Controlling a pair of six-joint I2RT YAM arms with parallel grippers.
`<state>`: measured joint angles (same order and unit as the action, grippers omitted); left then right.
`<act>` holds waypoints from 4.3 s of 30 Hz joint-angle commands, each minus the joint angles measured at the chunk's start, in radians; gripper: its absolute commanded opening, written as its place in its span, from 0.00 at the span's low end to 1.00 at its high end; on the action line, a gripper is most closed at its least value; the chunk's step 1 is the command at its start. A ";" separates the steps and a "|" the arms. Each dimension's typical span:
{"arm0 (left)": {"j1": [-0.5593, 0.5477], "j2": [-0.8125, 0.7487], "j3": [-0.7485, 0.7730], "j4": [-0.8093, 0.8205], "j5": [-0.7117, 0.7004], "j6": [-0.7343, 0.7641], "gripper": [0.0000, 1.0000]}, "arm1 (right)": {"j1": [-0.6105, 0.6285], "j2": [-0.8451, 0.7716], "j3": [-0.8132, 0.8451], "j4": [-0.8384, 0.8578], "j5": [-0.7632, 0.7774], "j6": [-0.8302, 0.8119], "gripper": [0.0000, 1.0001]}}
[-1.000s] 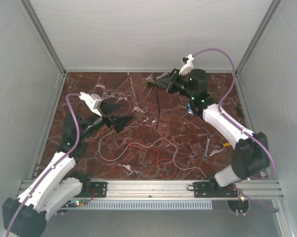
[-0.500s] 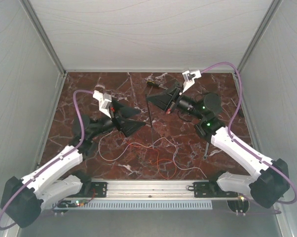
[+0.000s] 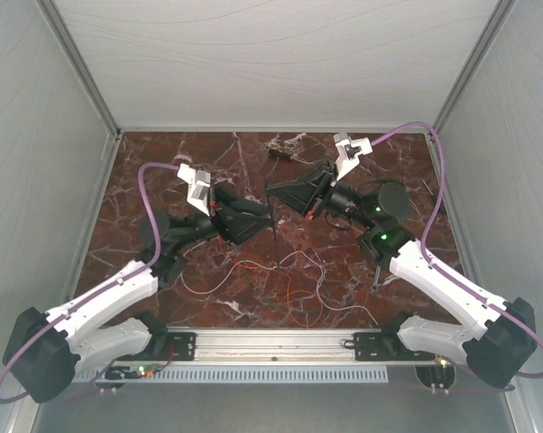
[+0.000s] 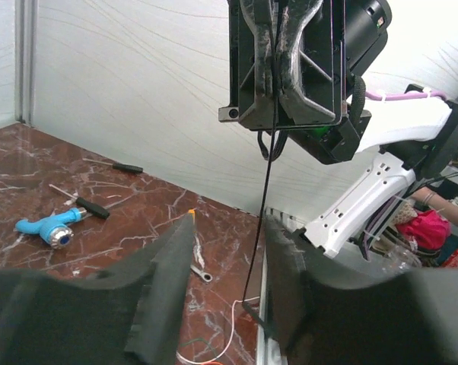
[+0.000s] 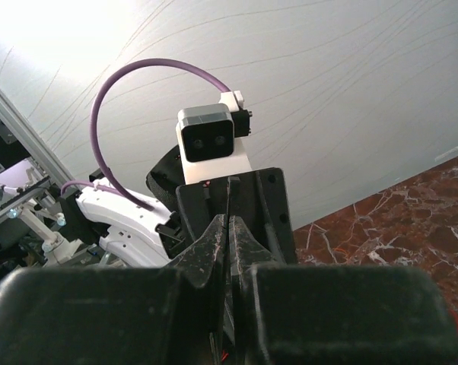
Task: Zip-tie the wires
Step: Pick up the ribbon at the center of the board, then tie the cable at the center of the board.
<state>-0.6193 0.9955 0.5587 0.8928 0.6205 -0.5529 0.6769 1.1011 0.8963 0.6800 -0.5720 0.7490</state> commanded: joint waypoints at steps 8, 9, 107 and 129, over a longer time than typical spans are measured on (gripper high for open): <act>-0.043 -0.001 0.075 0.042 -0.041 0.027 0.00 | 0.034 -0.035 -0.023 0.044 -0.008 -0.139 0.00; -0.044 -0.010 0.079 0.024 -0.040 0.022 0.00 | 0.034 -0.041 -0.026 0.031 -0.013 -0.175 0.00; -0.051 -0.724 -0.200 -0.882 -0.615 0.734 1.00 | -0.123 1.107 0.415 0.480 -0.067 -0.147 0.00; -0.051 -0.733 -0.199 -0.888 -0.609 0.733 1.00 | -0.027 1.051 0.187 0.496 -0.067 -0.051 0.00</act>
<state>-0.6685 0.2806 0.3534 -0.0391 0.0151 0.1696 0.6144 2.2242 1.1488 1.1599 -0.6670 0.7055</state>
